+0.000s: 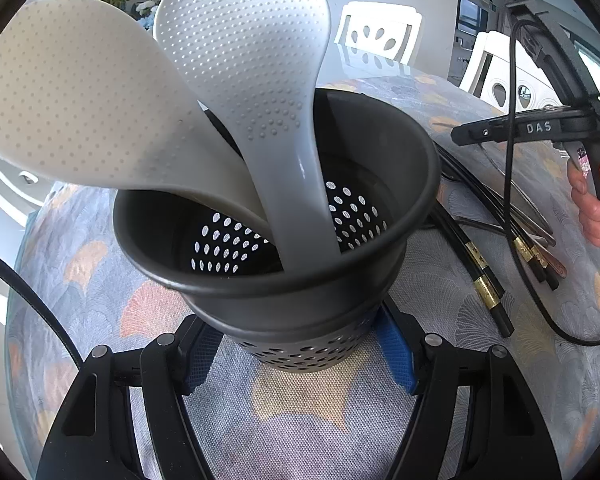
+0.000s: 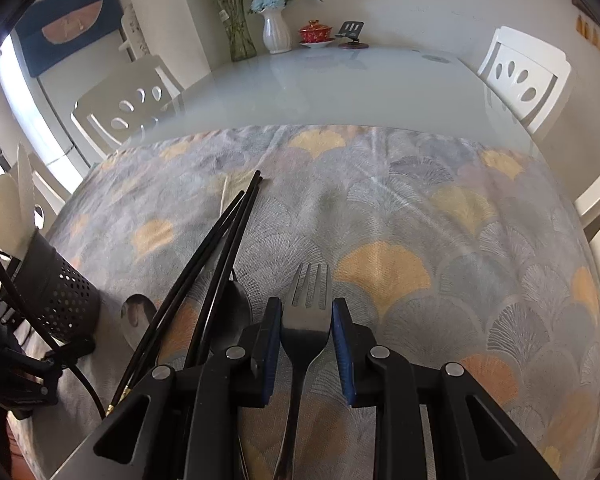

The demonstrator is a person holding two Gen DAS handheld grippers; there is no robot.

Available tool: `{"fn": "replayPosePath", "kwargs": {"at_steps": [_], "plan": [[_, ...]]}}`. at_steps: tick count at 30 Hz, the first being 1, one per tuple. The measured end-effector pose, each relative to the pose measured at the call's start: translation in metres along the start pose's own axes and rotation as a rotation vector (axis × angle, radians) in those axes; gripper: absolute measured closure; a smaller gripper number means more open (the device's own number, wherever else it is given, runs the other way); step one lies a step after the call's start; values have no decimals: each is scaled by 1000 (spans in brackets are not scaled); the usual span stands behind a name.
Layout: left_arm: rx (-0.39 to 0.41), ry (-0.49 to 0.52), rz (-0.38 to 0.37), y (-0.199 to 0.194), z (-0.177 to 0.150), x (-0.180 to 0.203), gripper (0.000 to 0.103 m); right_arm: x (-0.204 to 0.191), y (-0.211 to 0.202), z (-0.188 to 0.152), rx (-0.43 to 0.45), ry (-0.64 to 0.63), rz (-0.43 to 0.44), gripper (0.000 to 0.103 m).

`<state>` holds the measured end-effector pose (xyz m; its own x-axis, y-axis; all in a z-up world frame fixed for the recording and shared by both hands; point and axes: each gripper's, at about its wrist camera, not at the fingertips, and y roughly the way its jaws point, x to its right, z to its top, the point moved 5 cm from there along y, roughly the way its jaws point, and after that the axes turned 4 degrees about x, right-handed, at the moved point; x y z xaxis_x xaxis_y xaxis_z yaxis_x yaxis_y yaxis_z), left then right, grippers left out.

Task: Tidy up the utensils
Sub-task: 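Lower the right gripper onto the silver fork handle and close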

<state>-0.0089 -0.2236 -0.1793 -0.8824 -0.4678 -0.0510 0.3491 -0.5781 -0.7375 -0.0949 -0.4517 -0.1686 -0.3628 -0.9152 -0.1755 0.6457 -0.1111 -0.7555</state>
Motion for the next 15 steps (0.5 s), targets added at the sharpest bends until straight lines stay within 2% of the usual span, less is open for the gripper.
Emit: {"fn": "replayPosePath", "kwargs": {"at_steps": [15], "plan": [[-1, -3, -5, -1, 0, -1, 34, 0, -27, 9, 52, -1, 23, 79]]}}
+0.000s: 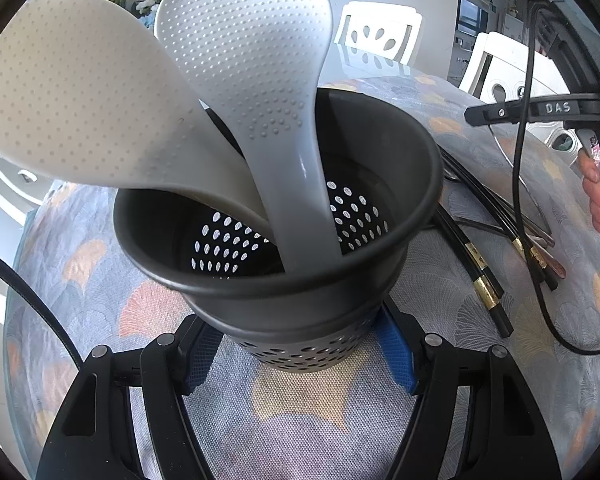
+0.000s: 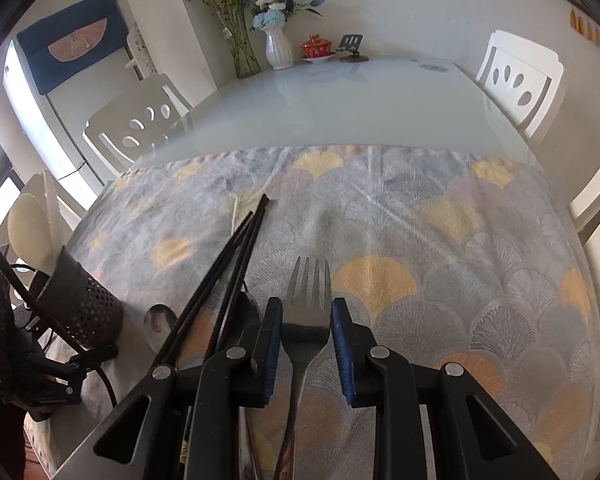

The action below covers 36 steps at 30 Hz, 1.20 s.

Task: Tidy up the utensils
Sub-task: 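Lower the right gripper onto the silver fork handle and close, then lift the silver fork off the cloth with the right gripper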

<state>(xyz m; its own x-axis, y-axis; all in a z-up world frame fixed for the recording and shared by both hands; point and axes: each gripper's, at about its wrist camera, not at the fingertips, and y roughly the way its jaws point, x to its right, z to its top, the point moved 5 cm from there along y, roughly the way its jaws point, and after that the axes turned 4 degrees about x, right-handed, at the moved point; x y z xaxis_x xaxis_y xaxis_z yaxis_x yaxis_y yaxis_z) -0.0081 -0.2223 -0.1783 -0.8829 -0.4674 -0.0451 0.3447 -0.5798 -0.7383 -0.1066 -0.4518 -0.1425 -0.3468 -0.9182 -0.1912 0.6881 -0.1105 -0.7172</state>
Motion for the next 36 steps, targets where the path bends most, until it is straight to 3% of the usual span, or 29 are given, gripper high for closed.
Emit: {"fn": "replayPosePath", "kwargs": {"at_steps": [9, 14, 24, 26, 30, 33, 36], "plan": [[0, 0, 1, 0, 0, 0, 34, -8, -39, 30, 128, -4, 10, 82], [1, 5, 6, 0, 1, 2, 34, -15, -44, 43, 145, -20, 14, 82], [5, 11, 12, -2, 0, 6, 34, 35, 11, -4, -224, 112, 17, 81], [5, 12, 13, -2, 0, 7, 34, 26, 18, -6, -244, 100, 46, 81], [5, 13, 14, -2, 0, 7, 34, 4, 32, -4, -258, 2, -17, 80], [5, 13, 14, -3, 0, 8, 34, 3, 48, -8, -290, 3, -30, 79], [6, 15, 17, -3, 1, 9, 34, 2, 52, -2, -259, -8, -36, 80]]}}
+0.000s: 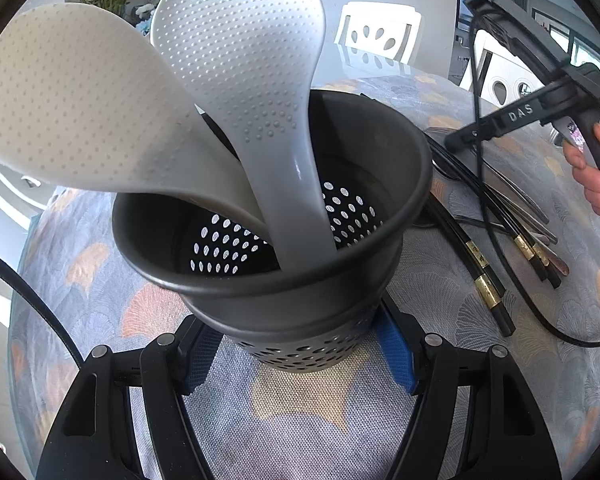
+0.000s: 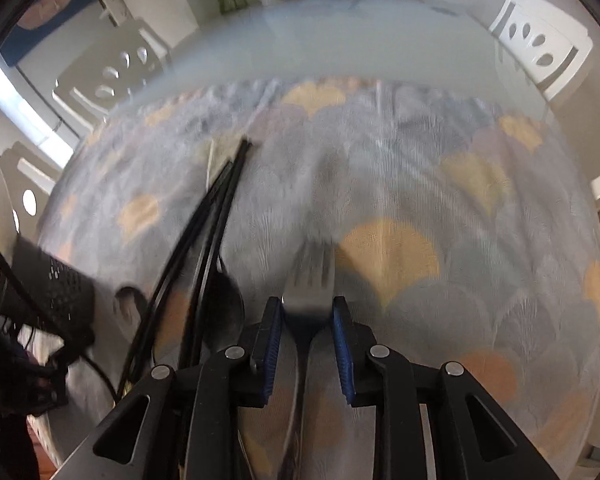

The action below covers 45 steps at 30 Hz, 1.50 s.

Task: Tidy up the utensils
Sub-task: 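Lift the silver fork off the cloth with the right gripper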

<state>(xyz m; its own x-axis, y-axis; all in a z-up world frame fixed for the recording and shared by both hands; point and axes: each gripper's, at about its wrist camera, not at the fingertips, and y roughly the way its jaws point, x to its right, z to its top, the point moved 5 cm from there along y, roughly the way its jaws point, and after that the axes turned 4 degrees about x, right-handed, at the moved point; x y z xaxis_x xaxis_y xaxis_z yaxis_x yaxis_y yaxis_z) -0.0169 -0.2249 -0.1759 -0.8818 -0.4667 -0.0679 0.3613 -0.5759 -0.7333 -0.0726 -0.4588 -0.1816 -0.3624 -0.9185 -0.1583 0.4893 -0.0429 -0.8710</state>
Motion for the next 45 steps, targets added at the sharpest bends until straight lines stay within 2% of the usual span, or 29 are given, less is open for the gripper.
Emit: {"fn": "replayPosePath", "kwargs": {"at_steps": [2, 6, 14, 15, 18, 20, 22, 25, 26, 27, 29, 32, 34, 35, 36, 41, 44, 45], "plan": [[1, 1, 1, 0, 0, 1, 34, -3, 0, 2, 8, -23, -12, 81], [-1, -1, -2, -1, 0, 1, 34, -4, -20, 4, 74, -4, 48, 82], [-3, -7, -9, 0, 0, -2, 34, -19, -87, 25, 290, -16, 166, 84], [-3, -7, -9, 0, 0, -2, 34, -24, -98, 31, 329, -27, 179, 87], [-3, -6, -7, 0, 0, -2, 34, -41, -126, 48, 438, -57, 215, 88], [-3, -5, -7, 0, 0, -2, 34, -55, -135, 60, 476, -97, 219, 88], [-2, -5, -5, 0, 0, -4, 34, -60, -133, 66, 460, -120, 207, 88], [0, -1, -1, 0, 0, -3, 34, -52, -115, 60, 364, -114, 151, 86], [0, -1, -2, 0, 0, -3, 34, -46, -108, 57, 332, -107, 145, 76], [0, -1, -3, 0, 0, -3, 34, -40, -95, 52, 277, -91, 153, 56], [0, -1, -2, 0, 0, -4, 34, -31, -72, 42, 203, -71, 158, 43], [2, 5, 4, 0, -1, -1, 34, -35, -44, 28, 112, -97, 149, 43], [2, 6, 5, -1, -1, -1, 34, -41, -31, 20, 68, -100, 161, 52], [2, 6, 4, 0, -1, 0, 34, -42, -25, 16, 50, -102, 163, 60], [1, 5, 3, 0, -1, 0, 34, -45, -20, 11, 32, -107, 162, 63], [0, 3, 0, 0, -1, 0, 34, -37, -7, 21, 71, -51, 145, 63], [0, 2, 0, 0, -1, 0, 34, -21, -5, 41, 120, -11, 79, 73], [0, 2, 0, 0, -1, 0, 34, -17, -1, 46, 120, -16, 55, 73]]}}
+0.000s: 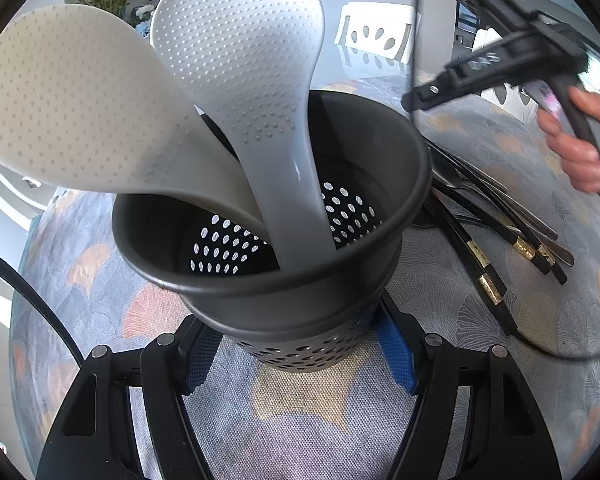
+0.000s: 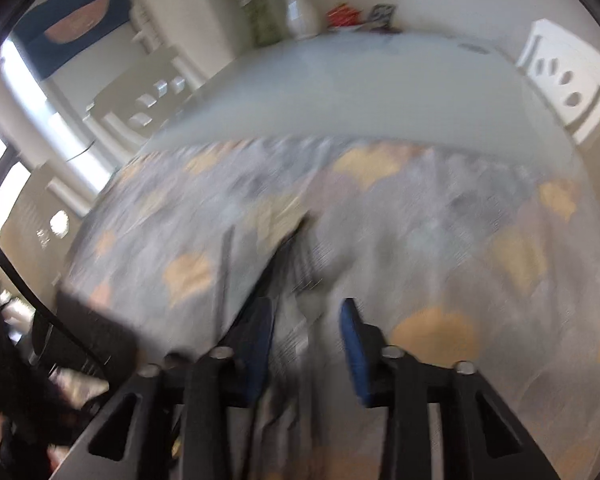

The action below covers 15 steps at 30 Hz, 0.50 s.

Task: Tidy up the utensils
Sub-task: 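Lift the silver fork off the cloth with the right gripper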

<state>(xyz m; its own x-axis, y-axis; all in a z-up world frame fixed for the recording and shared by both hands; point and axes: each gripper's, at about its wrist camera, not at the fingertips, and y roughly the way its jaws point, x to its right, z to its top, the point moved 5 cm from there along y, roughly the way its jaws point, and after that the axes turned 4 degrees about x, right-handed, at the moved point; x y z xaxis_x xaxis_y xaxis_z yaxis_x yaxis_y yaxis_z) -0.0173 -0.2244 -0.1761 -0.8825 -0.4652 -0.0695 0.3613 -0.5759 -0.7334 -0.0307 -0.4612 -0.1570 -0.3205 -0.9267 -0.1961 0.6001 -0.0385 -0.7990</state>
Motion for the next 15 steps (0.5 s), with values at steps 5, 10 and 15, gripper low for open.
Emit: {"fn": "replayPosePath", "kwargs": {"at_steps": [5, 10, 15], "plan": [[-1, -3, -2, 0, 0, 0, 34, -4, 29, 4, -106, -47, 52, 73], [-2, -3, -3, -1, 1, -1, 34, -28, 45, 6, -66, -225, -47, 72], [-2, -3, -3, -1, 1, -1, 34, -27, 36, 2, -16, -229, -21, 81]]}}
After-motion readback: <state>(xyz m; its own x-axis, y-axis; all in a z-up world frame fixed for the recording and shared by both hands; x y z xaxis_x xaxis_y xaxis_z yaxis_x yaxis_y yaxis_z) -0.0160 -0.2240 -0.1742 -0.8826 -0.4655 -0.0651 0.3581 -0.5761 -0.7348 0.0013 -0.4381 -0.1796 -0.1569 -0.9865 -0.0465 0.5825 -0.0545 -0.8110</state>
